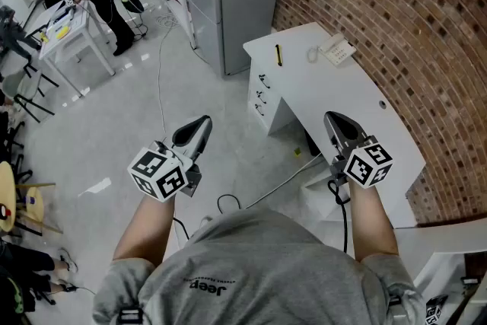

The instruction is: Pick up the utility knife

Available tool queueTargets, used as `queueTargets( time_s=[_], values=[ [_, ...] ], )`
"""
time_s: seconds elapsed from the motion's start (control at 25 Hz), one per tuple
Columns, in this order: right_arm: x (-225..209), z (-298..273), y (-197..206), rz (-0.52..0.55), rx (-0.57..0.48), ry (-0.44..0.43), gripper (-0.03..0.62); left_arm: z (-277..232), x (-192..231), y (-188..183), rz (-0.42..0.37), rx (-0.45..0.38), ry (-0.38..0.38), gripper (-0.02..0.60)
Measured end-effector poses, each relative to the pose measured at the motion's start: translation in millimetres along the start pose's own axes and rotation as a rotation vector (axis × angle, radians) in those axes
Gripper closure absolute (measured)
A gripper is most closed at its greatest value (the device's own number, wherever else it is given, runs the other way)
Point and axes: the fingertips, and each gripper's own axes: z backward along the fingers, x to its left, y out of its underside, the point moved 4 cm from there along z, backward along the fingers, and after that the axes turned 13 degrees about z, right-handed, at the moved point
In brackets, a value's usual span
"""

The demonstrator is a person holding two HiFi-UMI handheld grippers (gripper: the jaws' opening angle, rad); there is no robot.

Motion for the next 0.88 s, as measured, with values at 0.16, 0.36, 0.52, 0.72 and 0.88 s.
queueTargets(
  time_s=[0.16, 0.36, 0.52, 0.72, 0.88],
  values=[
    [-3, -1, 2, 0.0, -0.001, -0.004, 0.586, -5, 0, 2, -0.001, 0.003, 0.001, 0.581],
    [-6, -2, 1, 0.006, -0.003, -0.005, 0.586, -9, 1, -1, -0.004, 0.001, 0.004, 0.581],
    [-12, -1, -1, 0.004, -0.013, -0.01, 0.586, -16, -1, -1, -0.011, 0.004, 0.002, 0.581],
    [-30, 5, -8, -0.011, -0.041, 0.014, 0.585, -30, -10, -2, -0.02, 0.008, -0.003, 0.581],
    [-45, 14, -12, 0.006, -0.044, 0.003, 0.585, -45, -26, -1, -0.036, 0.001, -0.014, 0.581]
  ],
)
